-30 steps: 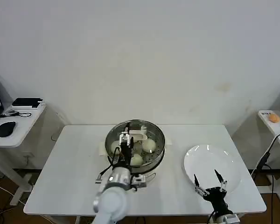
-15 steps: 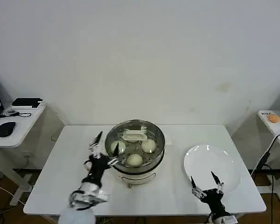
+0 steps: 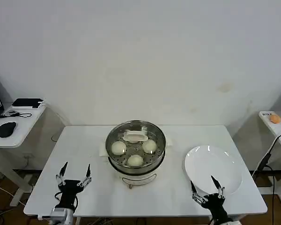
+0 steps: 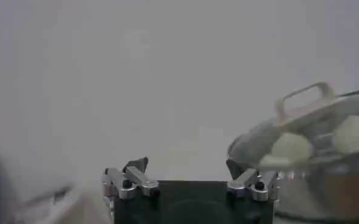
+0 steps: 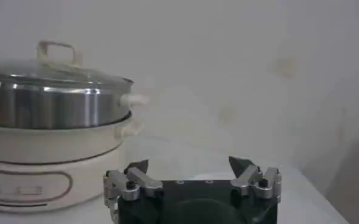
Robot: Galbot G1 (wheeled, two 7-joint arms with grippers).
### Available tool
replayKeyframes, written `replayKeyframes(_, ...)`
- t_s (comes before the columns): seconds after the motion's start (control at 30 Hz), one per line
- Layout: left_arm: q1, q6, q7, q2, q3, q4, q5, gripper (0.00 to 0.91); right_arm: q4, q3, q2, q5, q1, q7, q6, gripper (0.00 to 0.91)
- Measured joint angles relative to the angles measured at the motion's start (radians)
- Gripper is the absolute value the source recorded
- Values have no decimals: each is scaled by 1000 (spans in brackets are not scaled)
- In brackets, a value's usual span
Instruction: Take steamed baozi put them in steamer then cover it.
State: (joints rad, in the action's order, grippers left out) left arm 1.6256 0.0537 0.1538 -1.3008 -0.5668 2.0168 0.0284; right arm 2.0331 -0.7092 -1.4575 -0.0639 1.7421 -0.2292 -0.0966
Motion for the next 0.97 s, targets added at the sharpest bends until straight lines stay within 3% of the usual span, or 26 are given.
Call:
replayKeyframes(0.37, 74, 28, -8, -14, -44, -33, 128, 907, 55, 15, 48, -59, 64, 20, 40, 907)
replayKeyframes(0.97, 113, 35, -30, -22, -62, -32, 155, 907, 87, 55, 103, -96, 112, 59, 74, 907)
